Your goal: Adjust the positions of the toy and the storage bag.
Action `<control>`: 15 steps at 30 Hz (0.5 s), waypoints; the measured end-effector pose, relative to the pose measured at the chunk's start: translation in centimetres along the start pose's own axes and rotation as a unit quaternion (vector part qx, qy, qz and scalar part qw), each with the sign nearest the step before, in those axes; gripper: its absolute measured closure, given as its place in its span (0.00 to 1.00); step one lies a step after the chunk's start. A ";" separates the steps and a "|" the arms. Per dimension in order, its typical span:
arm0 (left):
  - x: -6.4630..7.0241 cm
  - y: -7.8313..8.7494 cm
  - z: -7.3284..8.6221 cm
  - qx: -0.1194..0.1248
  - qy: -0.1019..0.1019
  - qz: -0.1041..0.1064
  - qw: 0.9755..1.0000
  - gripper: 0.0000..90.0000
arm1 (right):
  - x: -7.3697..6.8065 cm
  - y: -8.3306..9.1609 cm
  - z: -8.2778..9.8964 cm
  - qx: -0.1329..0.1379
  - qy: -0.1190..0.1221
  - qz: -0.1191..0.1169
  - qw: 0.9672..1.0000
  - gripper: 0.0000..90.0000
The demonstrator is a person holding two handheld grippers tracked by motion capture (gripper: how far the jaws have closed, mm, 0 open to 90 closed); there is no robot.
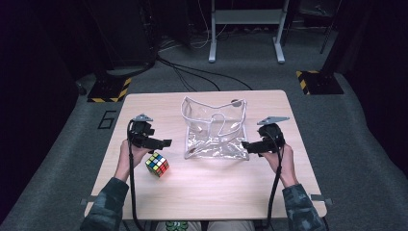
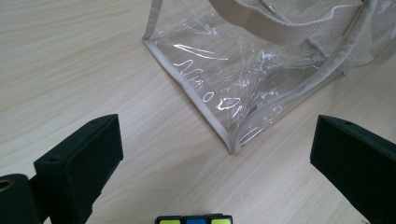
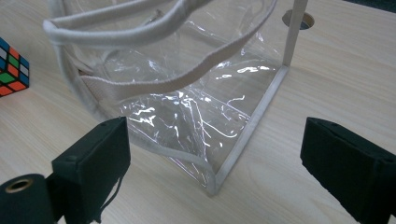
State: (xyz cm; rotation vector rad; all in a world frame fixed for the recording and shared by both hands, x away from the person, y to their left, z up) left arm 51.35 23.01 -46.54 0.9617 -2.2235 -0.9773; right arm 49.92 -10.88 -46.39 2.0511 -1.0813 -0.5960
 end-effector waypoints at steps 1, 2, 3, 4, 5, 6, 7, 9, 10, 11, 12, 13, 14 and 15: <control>0.0 0.0 -0.2 0.000 -0.002 0.000 1.000 0.03 | 0.0 0.0 -0.2 0.000 0.001 -0.002 1.000 0.08; 0.1 -0.1 -0.4 0.001 -0.002 -0.001 1.000 0.03 | -0.1 0.1 -0.4 0.000 0.000 -0.001 1.000 0.08; 0.0 -0.1 -0.6 -0.002 -0.004 -0.003 1.000 0.03 | -0.1 0.1 -0.6 -0.001 0.003 0.000 1.000 0.08; 0.0 -0.1 -0.7 -0.004 -0.004 -0.004 1.000 0.03 | -0.1 0.1 -0.8 -0.001 0.003 -0.001 1.000 0.08; 0.0 -0.1 -0.9 -0.002 0.000 -0.002 1.000 0.02 | -0.2 0.1 -0.9 -0.001 0.002 -0.001 1.000 0.09; 0.1 -0.2 -1.1 -0.001 0.002 0.003 1.000 0.02 | -0.2 0.1 -1.1 0.000 0.007 -0.001 1.000 0.09; 0.1 -0.2 -1.3 0.001 0.003 0.004 1.000 0.03 | -0.3 0.2 -1.3 -0.001 0.005 -0.002 1.000 0.09; 0.2 -0.3 -1.7 0.000 0.001 0.005 1.000 0.02 | -0.3 0.2 -1.7 0.000 0.003 -0.003 1.000 0.09; 0.2 -0.3 -1.9 0.000 -0.002 0.004 1.000 0.03 | -0.4 0.3 -1.9 0.001 0.004 -0.004 1.000 0.09; 0.3 -0.3 -2.1 -0.002 -0.003 0.004 1.000 0.03 | -0.4 0.4 -2.1 0.001 0.003 -0.005 1.000 0.09; 0.3 -0.4 -2.2 -0.002 -0.001 0.006 1.000 0.03 | -0.5 0.4 -2.3 0.002 0.005 -0.004 1.000 0.09; 0.3 -0.4 -2.3 -0.003 -0.004 0.006 1.000 0.03 | -0.5 0.5 -2.5 0.001 0.005 -0.004 1.000 0.09; 0.4 -0.4 -2.5 -0.003 -0.001 0.007 1.000 0.03 | -0.6 0.5 -2.7 0.003 0.004 -0.005 1.000 0.09; 0.4 -0.4 -2.7 -0.001 0.000 0.009 1.000 0.03 | -0.6 0.6 -2.9 0.004 0.008 -0.004 1.000 0.09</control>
Point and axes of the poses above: each handheld gripper's, and its own axes: y roughly backward along the jaws, z roughly out of its underside, x roughly to its right, the point moved 9 cm from there along -y, roughly forward along the jaws, and after that the axes turned 9 degrees about -x, right-handed, at the moved point
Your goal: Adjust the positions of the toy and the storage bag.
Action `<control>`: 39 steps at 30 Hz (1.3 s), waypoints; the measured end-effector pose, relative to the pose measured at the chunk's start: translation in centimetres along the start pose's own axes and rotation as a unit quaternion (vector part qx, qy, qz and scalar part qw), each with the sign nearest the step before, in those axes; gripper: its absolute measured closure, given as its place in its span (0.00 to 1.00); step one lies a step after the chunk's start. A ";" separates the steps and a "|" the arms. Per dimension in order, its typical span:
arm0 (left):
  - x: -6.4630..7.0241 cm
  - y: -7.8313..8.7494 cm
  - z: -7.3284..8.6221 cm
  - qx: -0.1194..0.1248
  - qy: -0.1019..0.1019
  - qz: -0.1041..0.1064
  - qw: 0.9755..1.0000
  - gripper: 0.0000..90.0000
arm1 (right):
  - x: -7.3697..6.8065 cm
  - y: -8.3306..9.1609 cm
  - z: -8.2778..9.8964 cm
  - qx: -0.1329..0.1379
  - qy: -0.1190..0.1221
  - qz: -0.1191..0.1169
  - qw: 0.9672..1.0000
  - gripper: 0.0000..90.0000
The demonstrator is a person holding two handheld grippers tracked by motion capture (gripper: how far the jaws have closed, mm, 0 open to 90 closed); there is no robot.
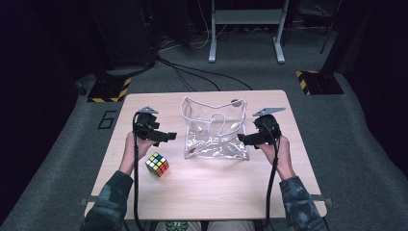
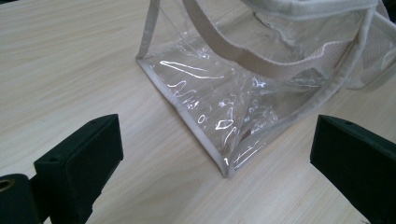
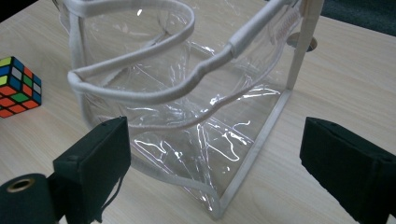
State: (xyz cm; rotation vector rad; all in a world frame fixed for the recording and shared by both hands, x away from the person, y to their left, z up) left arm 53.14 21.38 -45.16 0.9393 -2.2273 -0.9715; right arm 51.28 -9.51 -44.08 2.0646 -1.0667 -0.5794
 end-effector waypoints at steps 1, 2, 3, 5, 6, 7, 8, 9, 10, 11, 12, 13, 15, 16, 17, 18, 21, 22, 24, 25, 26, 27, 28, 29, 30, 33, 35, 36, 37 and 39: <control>0.1 0.0 -0.3 0.001 0.000 0.002 1.000 0.03 | 0.0 0.0 -0.2 0.000 0.002 -0.001 1.000 0.09; 0.1 0.0 -0.4 0.002 0.000 0.002 1.000 0.03 | -0.1 0.1 -0.4 0.000 -0.001 0.000 1.000 0.09; 0.1 0.0 -0.7 0.002 -0.005 -0.002 1.000 0.03 | -0.1 0.2 -0.6 0.002 0.003 0.000 1.000 0.09; 0.3 0.0 -1.0 0.000 -0.003 0.001 1.000 0.03 | -0.3 0.4 -0.9 0.002 0.000 0.000 1.000 0.09; 0.3 0.1 -1.2 0.001 -0.005 0.000 1.000 0.03 | -0.3 0.4 -1.1 0.004 0.003 0.000 1.000 0.09; 0.3 0.1 -1.4 0.000 -0.004 0.000 1.000 0.03 | -0.3 0.5 -1.3 0.006 0.006 -0.001 1.000 0.09; 0.3 0.2 -1.7 0.002 -0.004 0.000 1.000 0.03 | -0.3 0.5 -1.4 0.006 0.004 -0.001 1.000 0.09; 0.3 0.2 -1.9 0.004 -0.003 0.002 1.000 0.03 | -0.4 0.6 -1.6 0.008 0.004 -0.002 1.000 0.09; 0.4 0.3 -2.2 0.006 -0.001 0.002 1.000 0.03 | -0.4 0.6 -1.8 0.010 0.005 -0.004 1.000 0.09; 0.4 0.3 -2.4 0.006 -0.001 0.004 1.000 0.02 | -0.4 0.6 -1.9 0.007 0.003 -0.005 1.000 0.09; 0.4 0.4 -2.7 0.010 0.002 0.005 1.000 0.02 | -0.4 0.5 -2.0 0.006 0.000 -0.006 1.000 0.09; 0.5 0.4 -3.0 0.011 0.004 0.005 1.000 0.02 | -0.4 0.5 -2.2 0.009 0.002 -0.007 1.000 0.09; 0.6 0.4 -3.5 0.012 0.000 0.002 1.000 0.02 | -0.5 0.6 -2.5 0.009 -0.001 -0.008 1.000 0.09; 0.6 0.4 -3.8 0.011 -0.001 0.003 1.000 0.02 | -0.5 0.6 -2.7 0.009 0.001 -0.008 1.000 0.09; 0.7 0.4 -4.0 0.012 -0.001 0.003 1.000 0.02 | -0.5 0.6 -2.9 0.011 0.000 -0.008 1.000 0.09; 0.8 0.4 -4.1 0.012 -0.001 0.003 1.000 0.01 | -0.5 0.6 -3.0 0.011 0.005 -0.008 1.000 0.09; 1.0 0.4 -4.7 0.016 -0.004 0.005 1.000 0.01 | -0.7 0.5 -3.4 0.013 0.002 -0.015 1.000 0.09; 1.1 0.4 -4.9 0.019 -0.006 0.003 1.000 0.01 | -0.7 0.5 -3.6 0.013 0.002 -0.017 1.000 0.09; 1.1 0.2 -5.3 0.018 -0.004 0.006 1.000 0.01 | -0.7 0.4 -3.8 0.014 0.000 -0.016 1.000 0.09; 1.1 0.1 -5.5 0.020 -0.006 0.004 1.000 0.01 | -0.7 0.3 -4.0 0.012 -0.002 -0.018 1.000 0.09; 1.2 0.0 -5.7 0.020 -0.005 0.006 1.000 0.02 | -0.7 0.1 -4.1 0.010 0.002 -0.016 1.000 0.09; 1.2 -0.1 -5.9 0.019 -0.005 0.006 1.000 0.02 | -0.7 0.0 -4.2 0.010 0.001 -0.014 1.000 0.09; 1.3 -0.3 -6.2 0.017 -0.006 0.003 1.000 0.02 | -0.7 -0.1 -4.3 0.008 0.000 -0.013 1.000 0.09; 1.3 -0.4 -6.4 0.017 -0.006 0.002 1.000 0.02 | -0.6 -0.3 -4.4 0.003 0.001 -0.012 1.000 0.09; 1.2 -0.6 -6.6 0.017 -0.006 -0.003 1.000 0.03 | -0.6 -0.5 -4.4 0.001 -0.003 -0.011 1.000 0.10; 1.2 -1.0 -7.0 0.013 0.002 -0.002 1.000 0.03 | -0.5 -0.9 -4.5 0.000 -0.008 -0.010 1.000 0.10; 1.2 -1.4 -7.3 0.011 0.005 -0.006 1.000 0.03 | -0.5 -1.2 -4.5 -0.004 -0.014 -0.010 1.000 0.10; 1.2 -1.5 -7.4 0.011 0.006 -0.007 1.000 0.03 | -0.4 -1.3 -4.5 -0.005 -0.009 -0.009 1.000 0.10; 1.1 -1.7 -7.5 0.011 0.008 -0.009 1.000 0.03 | -0.4 -1.4 -4.6 -0.006 -0.007 -0.007 1.000 0.10; 1.1 -2.0 -7.6 0.011 0.014 -0.008 1.000 0.04 | -0.5 -1.7 -4.6 -0.011 -0.012 -0.006 1.000 0.10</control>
Point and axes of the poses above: each handheld gripper's, and its own axes: y roughly backward along the jaws, z roughly out of its underside, x roughly to its right, the point moved 9 cm from there along -y, roughly forward along the jaws, and after that the axes turned 9 degrees about -x, right-handed, at the moved point
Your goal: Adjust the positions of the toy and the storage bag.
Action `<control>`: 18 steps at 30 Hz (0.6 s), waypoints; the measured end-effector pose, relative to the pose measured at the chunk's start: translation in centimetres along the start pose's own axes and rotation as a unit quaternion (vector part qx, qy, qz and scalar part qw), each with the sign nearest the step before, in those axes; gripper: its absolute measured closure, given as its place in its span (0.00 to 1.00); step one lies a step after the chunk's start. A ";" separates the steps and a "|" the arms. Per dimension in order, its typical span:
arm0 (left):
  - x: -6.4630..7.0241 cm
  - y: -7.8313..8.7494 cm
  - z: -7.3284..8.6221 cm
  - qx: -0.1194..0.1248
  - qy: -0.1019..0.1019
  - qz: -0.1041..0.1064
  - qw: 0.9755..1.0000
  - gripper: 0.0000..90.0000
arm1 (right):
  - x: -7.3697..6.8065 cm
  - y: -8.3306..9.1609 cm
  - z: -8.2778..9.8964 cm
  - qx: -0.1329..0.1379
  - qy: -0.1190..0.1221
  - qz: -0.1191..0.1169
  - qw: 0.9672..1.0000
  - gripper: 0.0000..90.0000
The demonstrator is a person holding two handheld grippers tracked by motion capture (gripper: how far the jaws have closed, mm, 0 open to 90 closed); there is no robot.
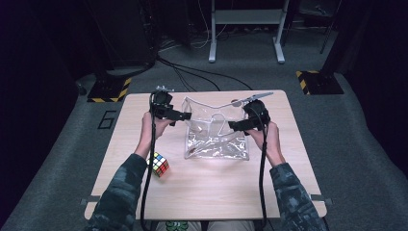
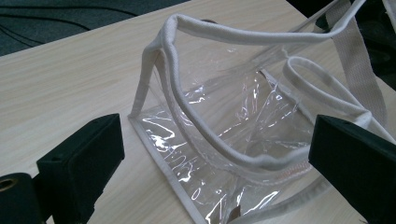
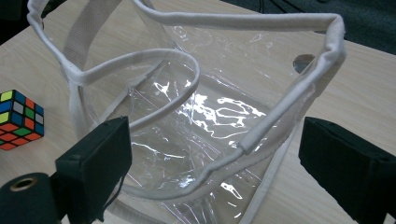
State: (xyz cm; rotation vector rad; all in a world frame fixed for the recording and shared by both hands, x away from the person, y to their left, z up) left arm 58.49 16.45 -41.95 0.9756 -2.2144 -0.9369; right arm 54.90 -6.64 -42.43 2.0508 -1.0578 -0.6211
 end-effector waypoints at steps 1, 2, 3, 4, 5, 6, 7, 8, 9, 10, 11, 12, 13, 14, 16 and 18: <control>0.0 -0.1 0.0 -0.003 0.000 -0.001 1.000 0.04 | 0.0 -0.1 0.0 -0.001 -0.001 0.002 1.000 0.11; -0.1 -0.4 0.1 -0.006 0.001 -0.002 1.000 0.04 | 0.1 -0.2 0.0 -0.004 -0.003 0.003 1.000 0.11; -0.1 -0.5 0.1 -0.007 0.004 -0.001 1.000 0.05 | 0.2 -0.4 0.0 -0.006 -0.004 0.007 1.000 0.11; -0.1 -0.7 0.1 -0.007 0.008 0.002 1.000 0.05 | 0.2 -0.6 0.1 -0.009 -0.010 0.007 1.000 0.11; -0.1 -0.8 0.1 -0.005 0.012 0.007 1.000 0.05 | 0.3 -0.7 0.1 -0.012 -0.008 0.007 1.000 0.12; -0.1 -0.9 0.1 -0.005 0.013 0.007 1.000 0.06 | 0.4 -0.9 0.1 -0.012 -0.005 0.009 1.000 0.12; -0.2 -1.0 0.1 -0.006 0.013 0.004 1.000 0.08 | 0.4 -1.0 0.2 -0.014 -0.006 0.009 1.000 0.12; -0.2 -1.2 0.2 -0.007 0.014 0.003 1.000 0.09 | 0.4 -1.1 0.2 -0.014 -0.006 0.008 1.000 0.13; -0.2 -1.3 0.2 -0.010 0.013 0.002 1.000 0.09 | 0.4 -1.2 0.2 -0.017 -0.010 0.007 1.000 0.14; -0.3 -1.5 0.3 -0.012 0.013 0.001 1.000 0.11 | 0.4 -1.3 0.3 -0.018 -0.010 0.008 1.000 0.15; -0.3 -1.5 0.3 -0.013 0.014 0.001 1.000 0.12 | 0.5 -1.4 0.3 -0.019 -0.013 0.009 1.000 0.15; -0.3 -1.7 0.4 -0.013 0.014 0.001 1.000 0.14 | 0.6 -1.5 0.3 -0.019 -0.008 0.009 1.000 0.15; -0.3 -1.8 0.4 -0.014 0.015 0.001 1.000 0.16 | 0.6 -1.6 0.4 -0.021 -0.010 0.008 1.000 0.15; -0.2 -2.0 0.5 -0.018 0.014 -0.001 1.000 0.17 | 0.6 -1.7 0.4 -0.023 -0.011 0.008 1.000 0.16; -0.1 -2.5 0.9 -0.027 0.013 -0.004 1.000 0.22 | 0.7 -2.1 0.6 -0.026 -0.016 0.009 0.999 0.18; -0.1 -2.9 1.2 -0.036 0.015 -0.009 0.999 0.30 | 0.8 -2.4 0.9 -0.036 -0.014 0.010 0.999 0.21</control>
Point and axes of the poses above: each handheld gripper's, and its own axes: y roughly backward along the jaws, z roughly out of its underside, x roughly to its right, the point moved 9 cm from there along -y, roughly forward along the jaws, and after that the axes turned 9 degrees about -x, right-handed, at the moved point
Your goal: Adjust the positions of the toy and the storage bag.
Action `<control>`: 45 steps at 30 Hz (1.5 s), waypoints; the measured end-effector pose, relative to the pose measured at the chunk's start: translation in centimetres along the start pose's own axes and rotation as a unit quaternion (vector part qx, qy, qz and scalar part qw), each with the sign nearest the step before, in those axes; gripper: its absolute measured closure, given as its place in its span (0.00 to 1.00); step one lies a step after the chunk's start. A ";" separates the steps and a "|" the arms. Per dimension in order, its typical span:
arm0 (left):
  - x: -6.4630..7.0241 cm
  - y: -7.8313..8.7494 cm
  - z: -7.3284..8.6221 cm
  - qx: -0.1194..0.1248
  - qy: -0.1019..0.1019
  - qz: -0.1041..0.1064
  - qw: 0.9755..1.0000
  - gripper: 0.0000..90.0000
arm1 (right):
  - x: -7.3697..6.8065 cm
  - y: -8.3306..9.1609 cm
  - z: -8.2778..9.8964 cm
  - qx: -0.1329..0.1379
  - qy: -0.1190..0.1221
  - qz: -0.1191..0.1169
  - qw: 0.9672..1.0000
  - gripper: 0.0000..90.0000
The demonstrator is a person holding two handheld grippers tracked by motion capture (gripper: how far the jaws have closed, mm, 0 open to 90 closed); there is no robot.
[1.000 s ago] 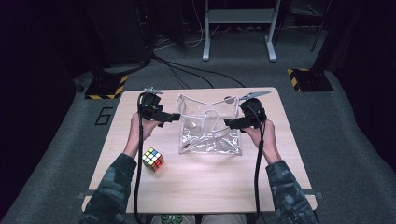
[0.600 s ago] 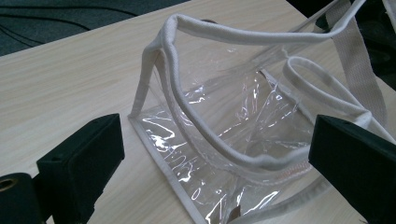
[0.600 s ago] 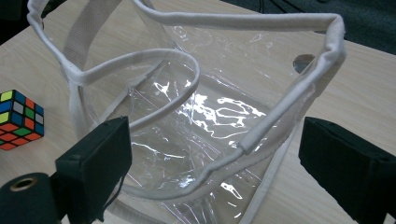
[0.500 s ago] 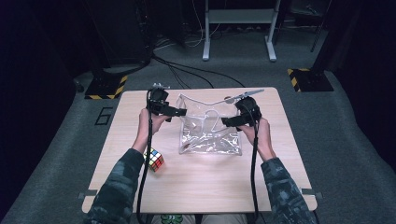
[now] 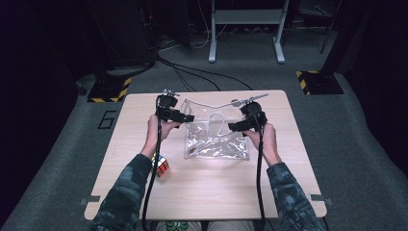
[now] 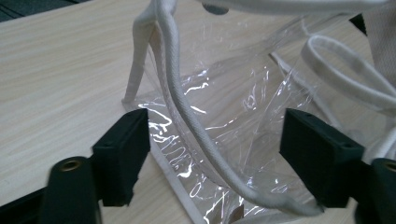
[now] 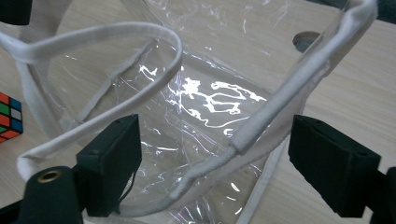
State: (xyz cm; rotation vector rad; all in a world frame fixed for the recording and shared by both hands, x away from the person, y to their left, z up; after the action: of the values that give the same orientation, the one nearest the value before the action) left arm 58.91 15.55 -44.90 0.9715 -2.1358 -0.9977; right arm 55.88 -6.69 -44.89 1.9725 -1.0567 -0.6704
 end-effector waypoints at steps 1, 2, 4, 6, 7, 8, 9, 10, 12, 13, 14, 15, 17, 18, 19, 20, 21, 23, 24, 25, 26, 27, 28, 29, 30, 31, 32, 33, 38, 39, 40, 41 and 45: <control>0.0 -0.2 0.1 -0.003 0.002 -0.002 1.000 0.34 | 0.1 -0.2 0.1 -0.001 -0.003 0.002 1.000 0.23; 0.0 -0.3 0.2 -0.004 0.003 -0.002 1.000 0.38 | 0.1 -0.3 0.2 -0.002 -0.004 0.004 1.000 0.25; 0.1 -0.2 0.3 -0.005 0.003 0.001 1.000 0.46 | 0.2 -0.4 0.3 -0.004 -0.009 0.001 1.000 0.30; 0.1 -0.3 0.4 -0.009 0.000 -0.018 1.000 0.56 | 0.3 -0.4 0.4 -0.006 -0.010 0.002 1.000 0.35; 0.1 -0.4 0.5 -0.011 -0.001 -0.023 1.000 0.58 | 0.3 -0.4 0.4 -0.008 -0.010 0.002 1.000 0.39; 0.0 -0.5 0.7 -0.017 -0.005 -0.028 0.999 0.61 | 0.2 -0.5 0.4 -0.009 -0.007 0.001 1.000 0.45; 0.0 -0.6 0.9 -0.018 -0.005 -0.033 0.999 0.64 | 0.2 -0.5 0.5 -0.010 -0.004 0.001 1.000 0.49; -0.1 -0.6 0.9 -0.016 -0.006 -0.037 0.999 0.68 | 0.2 -0.6 0.5 -0.014 -0.002 0.004 1.000 0.53; -0.3 -0.7 1.3 -0.019 -0.007 -0.045 0.999 0.74 | 0.3 -0.7 0.7 -0.016 -0.003 0.014 1.000 0.59; -0.3 -0.8 1.3 -0.020 -0.009 -0.049 0.999 0.79 | 0.4 -0.8 0.8 -0.021 0.003 0.018 1.000 0.63; -0.4 -0.8 1.4 -0.021 -0.013 -0.057 0.998 0.84 | 0.6 -0.9 0.9 -0.021 0.004 0.025 0.999 0.68; -0.5 -0.8 1.5 -0.023 -0.017 -0.064 0.998 0.88 | 0.6 -1.1 1.0 -0.024 0.002 0.029 0.999 0.74; -0.6 -0.8 1.6 -0.029 -0.027 -0.086 0.996 0.93 | 0.7 -1.2 1.2 -0.027 0.002 0.036 0.999 0.82; -0.5 -0.8 1.6 -0.028 -0.029 -0.090 0.995 0.95 | 0.7 -1.3 1.3 -0.030 0.007 0.035 0.999 0.87; -0.5 -0.8 1.7 -0.028 -0.032 -0.094 0.995 0.95 | 0.7 -1.3 1.3 -0.032 0.008 0.034 0.999 0.89; -0.4 -0.7 1.7 -0.029 -0.035 -0.097 0.994 0.96 | 0.7 -1.3 1.4 -0.032 0.014 0.041 0.999 0.91; -0.4 -0.7 1.7 -0.027 -0.036 -0.098 0.994 0.97 | 0.8 -1.3 1.3 -0.030 0.013 0.045 0.998 0.93; -0.5 -0.7 1.7 -0.025 -0.038 -0.098 0.994 0.99 | 0.9 -1.3 1.3 -0.025 0.015 0.050 0.998 0.97; -0.6 -0.6 1.7 -0.026 -0.038 -0.097 0.994 0.99 | 1.0 -1.2 1.2 -0.023 0.017 0.054 0.998 0.98; -0.7 -0.5 1.7 -0.028 -0.039 -0.097 0.994 0.99 | 1.0 -1.2 1.2 -0.022 0.015 0.059 0.998 0.99; -0.8 -0.4 1.8 -0.031 -0.044 -0.098 0.994 0.99 | 1.1 -1.1 1.1 -0.022 0.019 0.062 0.998 0.99; -0.8 -0.3 1.8 -0.030 -0.045 -0.101 0.993 0.99 | 1.2 -1.0 1.1 -0.022 0.021 0.066 0.997 0.99; -0.8 -0.1 1.8 -0.031 -0.049 -0.104 0.993 0.99 | 1.3 -0.9 1.1 -0.022 0.021 0.068 0.997 0.99; -0.8 0.1 1.8 -0.032 -0.053 -0.107 0.992 0.99 | 1.4 -0.7 1.0 -0.022 0.020 0.068 0.997 0.99; -0.8 0.3 1.7 -0.031 -0.060 -0.112 0.991 0.99 | 1.5 -0.6 0.9 -0.022 0.021 0.070 0.997 1.00; -0.9 0.6 1.7 -0.033 -0.064 -0.116 0.991 0.99 | 1.6 -0.4 0.8 -0.021 0.020 0.072 0.997 1.00; -0.9 0.7 1.6 -0.033 -0.065 -0.120 0.990 0.99 | 1.8 -0.2 0.8 -0.021 0.019 0.074 0.997 1.00; -1.1 1.0 1.6 -0.033 -0.068 -0.125 0.989 0.99 | 1.9 -0.1 0.7 -0.019 0.019 0.075 0.997 1.00; -2.6 2.0 1.8 -0.039 -0.068 -0.144 0.986 0.99 | 2.7 1.0 0.6 -0.011 0.004 0.074 0.997 1.00; -2.9 2.2 1.8 -0.038 -0.068 -0.146 0.986 0.99 | 3.0 1.1 0.6 -0.010 0.001 0.073 0.997 1.00; -3.1 2.4 1.9 -0.039 -0.067 -0.147 0.986 0.99 | 3.2 1.3 0.7 -0.008 -0.005 0.069 0.998 1.00; -3.4 2.5 1.9 -0.038 -0.067 -0.149 0.986 0.99 | 3.4 1.3 0.7 -0.008 -0.008 0.068 0.998 1.00; -4.4 3.2 1.8 -0.044 -0.071 -0.160 0.984 1.00 | 4.2 1.5 0.8 -0.007 -0.022 0.064 0.998 1.00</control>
State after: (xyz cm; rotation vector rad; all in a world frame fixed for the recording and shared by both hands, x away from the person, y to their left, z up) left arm 58.84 21.21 -44.12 1.2588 -2.0674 -1.3399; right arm 56.85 -11.08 -44.45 1.8684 -1.1914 -0.6522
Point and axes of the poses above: each handheld gripper's, and its own axes: y roughly backward along the jaws, z roughly out of its underside, x roughly to its right, the point moved 9 cm from there along -y, roughly forward along the jaws, and after that the axes turned 9 degrees about -x, right-handed, at the moved point
